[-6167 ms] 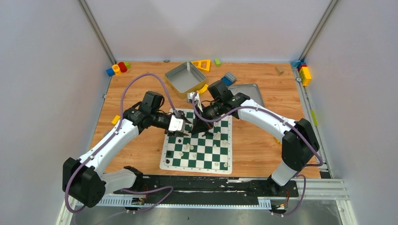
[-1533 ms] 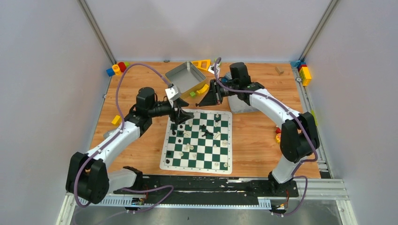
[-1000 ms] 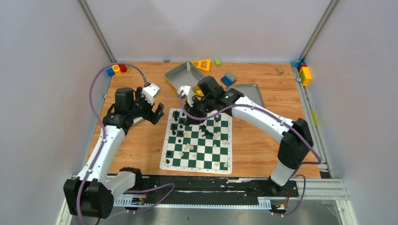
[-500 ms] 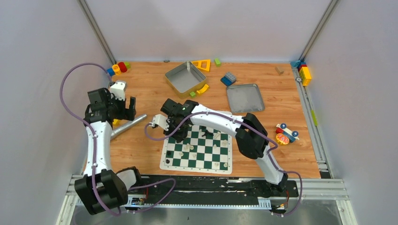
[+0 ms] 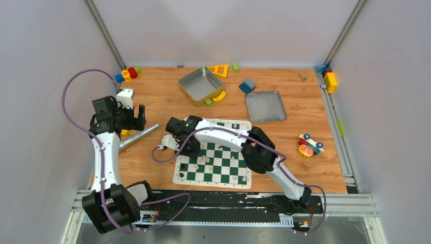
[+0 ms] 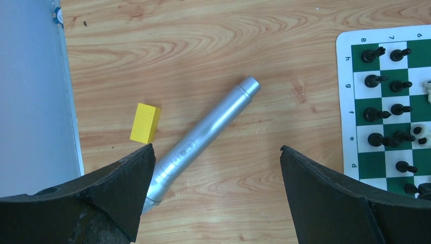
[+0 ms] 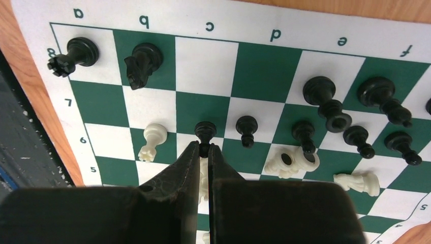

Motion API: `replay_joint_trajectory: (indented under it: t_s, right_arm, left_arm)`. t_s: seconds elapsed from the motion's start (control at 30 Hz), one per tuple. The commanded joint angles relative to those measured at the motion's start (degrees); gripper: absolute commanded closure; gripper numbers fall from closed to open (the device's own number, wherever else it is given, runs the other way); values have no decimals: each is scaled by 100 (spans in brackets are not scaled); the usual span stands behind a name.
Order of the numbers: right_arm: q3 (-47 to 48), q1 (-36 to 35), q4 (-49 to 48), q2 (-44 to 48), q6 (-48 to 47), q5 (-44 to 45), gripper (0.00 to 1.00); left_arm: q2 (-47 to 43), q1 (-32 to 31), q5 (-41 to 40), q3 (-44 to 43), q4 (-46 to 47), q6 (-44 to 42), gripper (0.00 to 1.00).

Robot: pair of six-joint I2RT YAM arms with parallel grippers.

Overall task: Set up the chess pieces on the board
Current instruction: Place the chess piece on the chessboard.

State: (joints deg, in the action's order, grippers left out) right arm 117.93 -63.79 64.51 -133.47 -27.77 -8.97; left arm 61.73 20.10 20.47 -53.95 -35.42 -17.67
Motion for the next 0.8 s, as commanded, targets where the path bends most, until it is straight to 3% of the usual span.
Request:
replay_joint_trajectory:
  t_s: [0.0, 0.77]
  right_arm:
    - [315, -101, 173, -144, -142, 261, 100]
    - [510, -276, 249, -328, -203, 398, 100]
  left_arm:
    - [-155, 79, 118, -77, 97, 85, 0]
    - [-180, 82, 101, -71, 114, 84, 0]
